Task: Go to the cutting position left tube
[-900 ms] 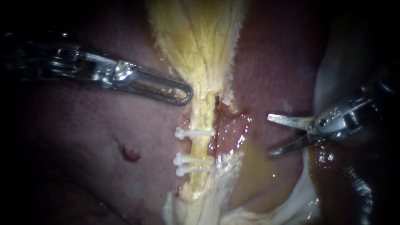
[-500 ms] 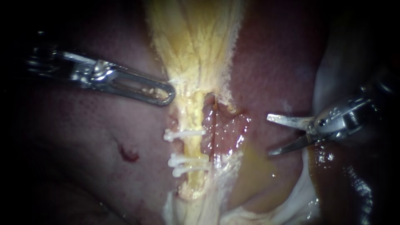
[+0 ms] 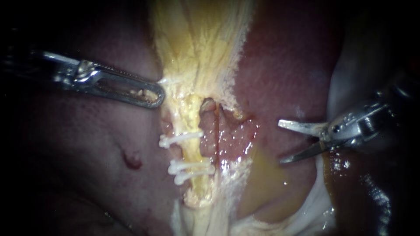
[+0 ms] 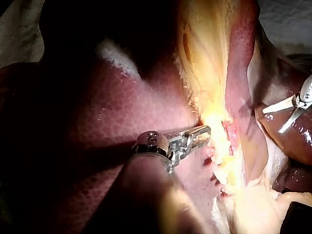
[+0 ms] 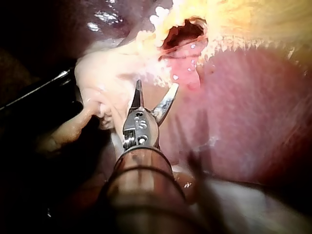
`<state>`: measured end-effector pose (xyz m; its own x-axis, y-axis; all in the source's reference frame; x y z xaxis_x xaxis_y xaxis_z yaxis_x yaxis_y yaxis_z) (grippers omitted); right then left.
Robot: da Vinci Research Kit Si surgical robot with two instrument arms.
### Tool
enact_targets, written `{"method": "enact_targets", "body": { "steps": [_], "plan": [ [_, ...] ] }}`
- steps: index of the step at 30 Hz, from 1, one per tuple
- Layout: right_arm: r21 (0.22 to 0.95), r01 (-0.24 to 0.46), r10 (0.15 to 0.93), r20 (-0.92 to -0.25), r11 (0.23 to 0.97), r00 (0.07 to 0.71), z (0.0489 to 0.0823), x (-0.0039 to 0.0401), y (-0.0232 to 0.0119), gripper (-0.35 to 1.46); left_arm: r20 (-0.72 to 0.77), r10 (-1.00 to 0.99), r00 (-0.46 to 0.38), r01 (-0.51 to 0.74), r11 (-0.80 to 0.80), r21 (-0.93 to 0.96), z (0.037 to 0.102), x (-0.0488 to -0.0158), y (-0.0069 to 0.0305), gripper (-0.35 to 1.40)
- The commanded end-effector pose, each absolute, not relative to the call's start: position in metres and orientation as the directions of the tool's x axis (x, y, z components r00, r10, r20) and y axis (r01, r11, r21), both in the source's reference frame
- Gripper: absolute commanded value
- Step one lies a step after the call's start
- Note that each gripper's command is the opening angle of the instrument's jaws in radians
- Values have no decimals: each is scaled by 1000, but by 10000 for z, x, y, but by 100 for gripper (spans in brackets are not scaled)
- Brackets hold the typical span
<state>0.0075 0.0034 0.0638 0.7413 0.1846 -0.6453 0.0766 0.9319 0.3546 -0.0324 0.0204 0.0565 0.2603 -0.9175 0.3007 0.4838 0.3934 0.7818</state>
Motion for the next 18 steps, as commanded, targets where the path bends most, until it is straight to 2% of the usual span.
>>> {"method": "enact_targets", "body": {
  "steps": [1, 5, 18],
  "plan": [
    [360, 82, 187, -652, 929, 735, 640, 79, 31, 144, 301, -918, 260, 485, 393, 782, 565, -324, 204, -35],
    [375, 96, 206, -686, 922, 698, 642, 95, 23, 144, 300, -918, 259, 485, 393, 781, 564, -326, 203, -35],
    [516, 120, 341, -705, 848, 622, 656, 157, 0, 144, 300, -919, 257, 487, 392, 781, 563, -329, 203, -35]
  ]
}}
